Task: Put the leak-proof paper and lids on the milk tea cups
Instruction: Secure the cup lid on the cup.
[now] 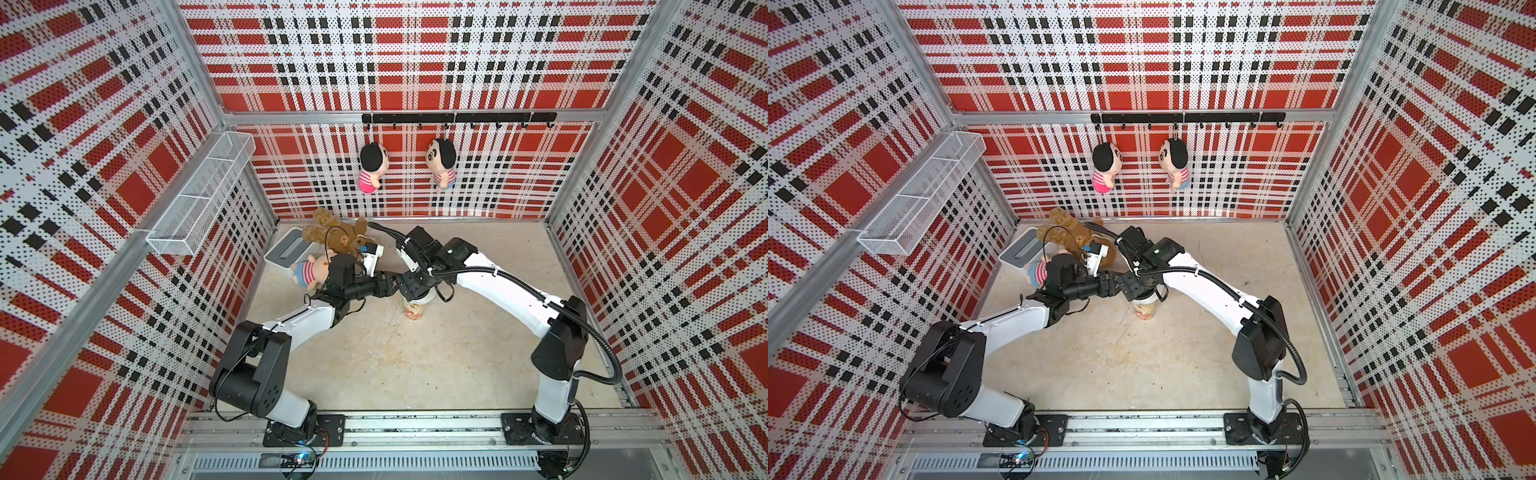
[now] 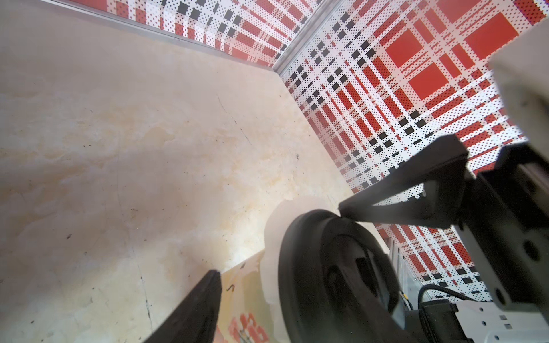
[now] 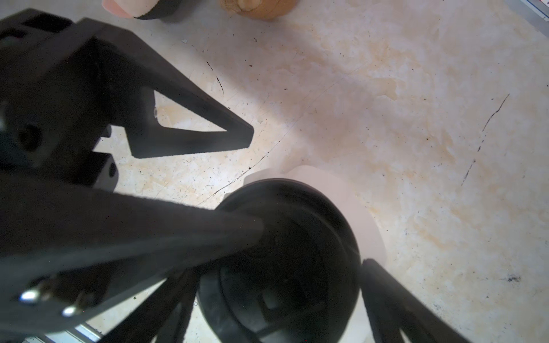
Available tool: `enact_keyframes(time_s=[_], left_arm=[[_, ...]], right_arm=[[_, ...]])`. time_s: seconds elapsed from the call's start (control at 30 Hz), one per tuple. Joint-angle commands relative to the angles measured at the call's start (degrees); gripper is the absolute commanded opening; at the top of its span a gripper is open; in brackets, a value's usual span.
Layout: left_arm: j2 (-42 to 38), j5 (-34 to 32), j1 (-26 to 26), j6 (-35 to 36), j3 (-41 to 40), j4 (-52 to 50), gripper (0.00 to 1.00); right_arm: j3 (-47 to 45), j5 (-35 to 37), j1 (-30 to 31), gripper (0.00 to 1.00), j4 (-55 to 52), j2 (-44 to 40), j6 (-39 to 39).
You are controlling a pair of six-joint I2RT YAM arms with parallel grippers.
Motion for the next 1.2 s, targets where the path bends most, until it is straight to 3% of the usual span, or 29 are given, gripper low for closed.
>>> enact_keyframes(time_s=[0.0,0.33,0.6,1.17], left_arm=[[2.3,-1.8,-1.1,2.7,-0.5,-8.0,0.64],[2.7,-1.8,-1.2,2.9,-0.4,-8.1,0.63],[2.7,-1.8,-1.4,3.1,-0.3,-8.4,0.63],[3.2,-2.5,-1.8,3.5,-0.1,-9.3,0.63]], right_arm=[[0.2,-1.7,-1.0,0.91,3.8,-3.5,-0.8],[-5.2,-3.6,-3.2,0.88,9.6,-8.3,1.6],[-18.5,-6.8,-7.2,0.73,18.6,-15.0,6.5],[-32.7,-4.6,-8.4,0.51,20.9,-17.4,10.8]])
